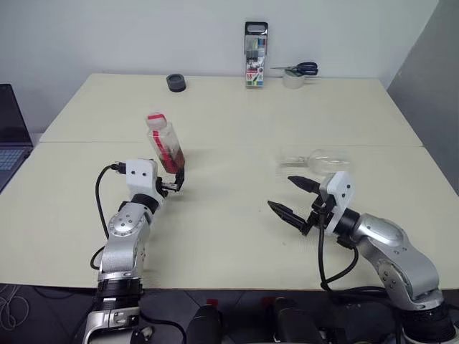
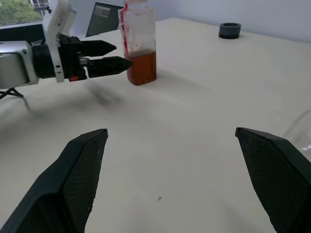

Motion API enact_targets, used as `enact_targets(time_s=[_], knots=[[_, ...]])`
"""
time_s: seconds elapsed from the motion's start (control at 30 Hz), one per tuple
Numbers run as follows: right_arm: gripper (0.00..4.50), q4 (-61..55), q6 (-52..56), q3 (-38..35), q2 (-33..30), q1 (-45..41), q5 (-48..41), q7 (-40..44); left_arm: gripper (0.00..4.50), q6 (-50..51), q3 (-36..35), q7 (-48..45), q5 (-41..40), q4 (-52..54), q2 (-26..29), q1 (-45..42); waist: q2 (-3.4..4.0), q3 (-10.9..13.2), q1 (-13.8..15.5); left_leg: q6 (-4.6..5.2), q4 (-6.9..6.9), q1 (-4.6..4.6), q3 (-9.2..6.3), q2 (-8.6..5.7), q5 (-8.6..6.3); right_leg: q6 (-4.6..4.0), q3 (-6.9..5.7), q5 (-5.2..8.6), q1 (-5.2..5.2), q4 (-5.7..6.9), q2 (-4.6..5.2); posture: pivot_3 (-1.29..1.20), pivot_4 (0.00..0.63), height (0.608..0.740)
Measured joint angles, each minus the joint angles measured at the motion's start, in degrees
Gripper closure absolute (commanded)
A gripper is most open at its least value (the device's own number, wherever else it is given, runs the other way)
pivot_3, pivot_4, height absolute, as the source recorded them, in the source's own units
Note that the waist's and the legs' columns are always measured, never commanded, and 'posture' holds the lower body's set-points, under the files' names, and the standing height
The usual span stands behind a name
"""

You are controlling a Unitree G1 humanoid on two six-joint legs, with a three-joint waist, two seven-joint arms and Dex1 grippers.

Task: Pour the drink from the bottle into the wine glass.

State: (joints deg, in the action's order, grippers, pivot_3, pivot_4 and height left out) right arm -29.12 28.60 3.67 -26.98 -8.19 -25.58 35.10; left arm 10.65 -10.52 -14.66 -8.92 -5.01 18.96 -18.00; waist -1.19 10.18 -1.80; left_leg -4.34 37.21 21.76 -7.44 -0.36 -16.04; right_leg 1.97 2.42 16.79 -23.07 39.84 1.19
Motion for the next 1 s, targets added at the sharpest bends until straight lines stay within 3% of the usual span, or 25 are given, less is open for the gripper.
enact_targets(time_s=[0.57,1.0], knots=[[0.00,-0.1,1.9,0.0,-0.7,-4.3,-1.0,1.1,0.02,-0.8,-0.3,-1.2,0.3,-11.0,3.2,-11.0,-0.01,0.0,0.0,-0.01,0.04,0.03,-0.04,0.00,0.01,0.00,-0.04,0.00,-0.02,0.02,0.00,0.00,0.150,0.740],[0.00,-0.1,2.1,0.2,-0.6,-4.7,-1.1,1.1,0.02,1.9,0.3,-2.1,1.0,-11.3,3.7,-15.6,-0.02,0.0,0.0,-0.12,0.05,0.06,-0.03,-0.01,0.07,0.00,-0.03,0.00,-0.03,0.01,0.01,0.00,0.150,0.740]])
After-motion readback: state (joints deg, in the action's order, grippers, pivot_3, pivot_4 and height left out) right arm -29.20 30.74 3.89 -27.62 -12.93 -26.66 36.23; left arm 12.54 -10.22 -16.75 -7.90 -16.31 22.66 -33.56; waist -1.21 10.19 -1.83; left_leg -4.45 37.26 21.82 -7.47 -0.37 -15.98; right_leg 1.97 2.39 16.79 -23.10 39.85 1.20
